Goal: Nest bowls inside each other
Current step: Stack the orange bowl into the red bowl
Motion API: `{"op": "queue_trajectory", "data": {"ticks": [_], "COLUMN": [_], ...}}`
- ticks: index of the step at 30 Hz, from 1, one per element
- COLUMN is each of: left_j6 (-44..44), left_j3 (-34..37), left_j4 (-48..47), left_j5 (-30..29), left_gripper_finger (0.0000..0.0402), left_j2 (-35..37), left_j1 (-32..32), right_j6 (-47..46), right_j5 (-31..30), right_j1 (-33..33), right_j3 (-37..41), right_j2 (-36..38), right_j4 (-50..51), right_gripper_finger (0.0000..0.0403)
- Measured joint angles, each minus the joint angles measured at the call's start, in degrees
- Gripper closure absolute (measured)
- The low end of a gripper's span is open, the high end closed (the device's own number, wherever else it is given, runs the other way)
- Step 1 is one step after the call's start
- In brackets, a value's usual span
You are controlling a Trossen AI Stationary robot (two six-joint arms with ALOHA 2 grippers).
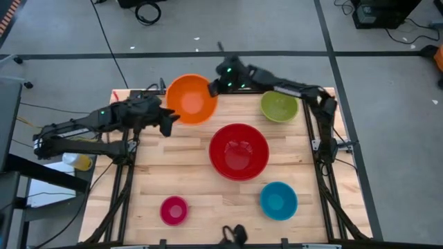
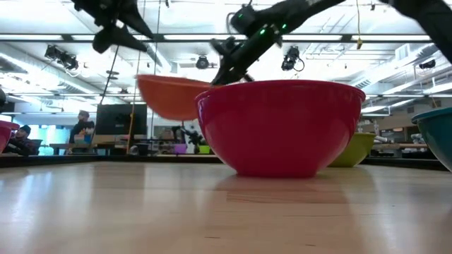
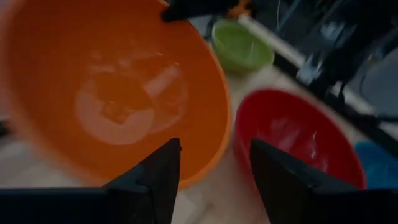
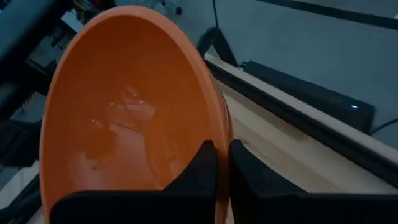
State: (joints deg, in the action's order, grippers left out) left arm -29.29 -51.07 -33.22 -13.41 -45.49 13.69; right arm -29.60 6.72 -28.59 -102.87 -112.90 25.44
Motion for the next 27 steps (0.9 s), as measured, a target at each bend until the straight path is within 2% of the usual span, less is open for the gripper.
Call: {"op": "queue_trajectory", "data": {"ticks": [7,12,20,24,27], "left_j6": [5.1,7.9,7.9,7.9,7.6], "left_j3": [0.0,0.0,0.0,0.0,0.0], "left_j4": [5.0,6.2,11.3,15.8,19.5], "left_j5": [-3.6,-4.8,-2.6,-1.3,0.5], "left_gripper_finger": [0.0208,0.0208,0.0208,0.0208,0.0208], "left_j2": [1.8,0.1,-4.8,-7.9,-10.3], "left_j1": [0.0,0.0,-0.1,-0.1,-0.1], "right_j6": [5.6,6.3,2.1,-1.0,-3.7], "right_j5": [3.4,7.4,8.3,2.8,-0.7], "right_j1": [-1.7,-0.5,3.2,8.3,11.8], "right_j3": [0.1,5.0,26.1,35.3,41.1], "right_j2": [10.3,18.3,36.2,43.5,45.3], "right_j4": [11.4,13.1,11.5,11.0,10.7], "right_gripper_finger": [0.038,0.038,0.038,0.038,0.038]}}
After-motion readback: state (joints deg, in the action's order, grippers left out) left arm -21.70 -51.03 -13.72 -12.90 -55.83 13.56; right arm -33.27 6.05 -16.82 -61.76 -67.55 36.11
